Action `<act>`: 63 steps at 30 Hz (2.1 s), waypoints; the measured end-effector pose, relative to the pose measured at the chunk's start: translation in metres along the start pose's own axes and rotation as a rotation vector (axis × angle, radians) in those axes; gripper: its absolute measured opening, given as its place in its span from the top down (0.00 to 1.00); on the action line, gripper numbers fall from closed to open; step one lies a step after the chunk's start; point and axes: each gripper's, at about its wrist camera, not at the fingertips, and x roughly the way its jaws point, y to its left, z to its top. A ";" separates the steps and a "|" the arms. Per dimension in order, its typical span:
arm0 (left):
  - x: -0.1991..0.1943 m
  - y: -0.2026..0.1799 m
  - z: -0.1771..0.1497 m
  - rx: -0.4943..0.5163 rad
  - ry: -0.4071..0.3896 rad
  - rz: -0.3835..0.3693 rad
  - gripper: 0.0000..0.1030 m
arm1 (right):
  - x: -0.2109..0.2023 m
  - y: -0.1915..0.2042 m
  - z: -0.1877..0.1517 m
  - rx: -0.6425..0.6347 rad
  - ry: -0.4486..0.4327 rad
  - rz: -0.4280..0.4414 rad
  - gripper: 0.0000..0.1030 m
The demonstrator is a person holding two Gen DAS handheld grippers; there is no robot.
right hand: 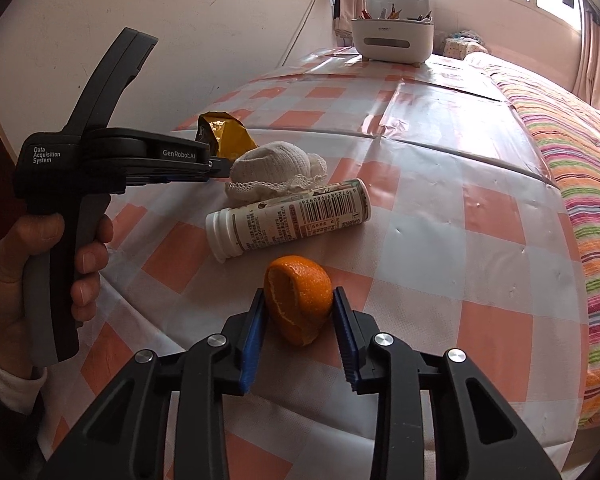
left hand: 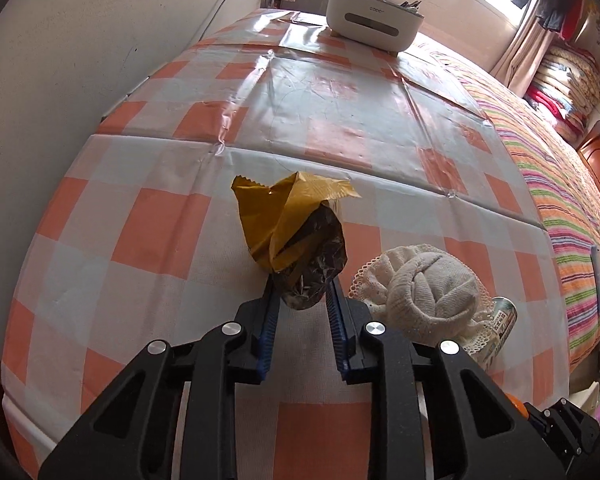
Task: Collect trash
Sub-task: 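Grasp the orange peel with the right gripper while the left grasps the yellow wrapper, then lift the orange peel and yellow wrapper and carry both over the cream bin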
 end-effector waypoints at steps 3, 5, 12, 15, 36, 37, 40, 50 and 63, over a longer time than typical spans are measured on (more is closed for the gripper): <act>0.000 0.003 0.000 -0.005 0.009 -0.019 0.85 | -0.003 0.000 -0.002 -0.003 -0.005 -0.006 0.69; -0.002 0.005 -0.001 -0.014 0.001 -0.015 0.86 | -0.005 -0.001 -0.003 0.000 -0.009 -0.008 0.69; -0.010 0.005 -0.003 -0.012 -0.025 -0.021 0.93 | -0.015 -0.003 -0.005 0.006 -0.034 -0.009 0.69; -0.018 0.002 -0.004 -0.004 -0.051 -0.031 0.93 | -0.020 -0.001 -0.006 -0.002 -0.046 -0.013 0.69; -0.087 -0.037 -0.047 0.113 -0.150 -0.099 0.94 | -0.072 -0.002 -0.029 -0.019 -0.115 -0.024 0.69; -0.088 -0.041 -0.050 0.124 -0.152 -0.098 0.94 | -0.075 -0.002 -0.031 -0.018 -0.117 -0.026 0.69; -0.092 -0.050 -0.061 0.154 -0.150 -0.105 0.94 | -0.084 -0.005 -0.035 -0.018 -0.127 -0.037 0.69; -0.108 -0.087 -0.090 0.254 -0.160 -0.147 0.94 | -0.114 -0.016 -0.054 0.000 -0.156 -0.077 0.69; -0.120 -0.130 -0.115 0.351 -0.163 -0.199 0.93 | -0.149 -0.043 -0.074 0.040 -0.191 -0.150 0.69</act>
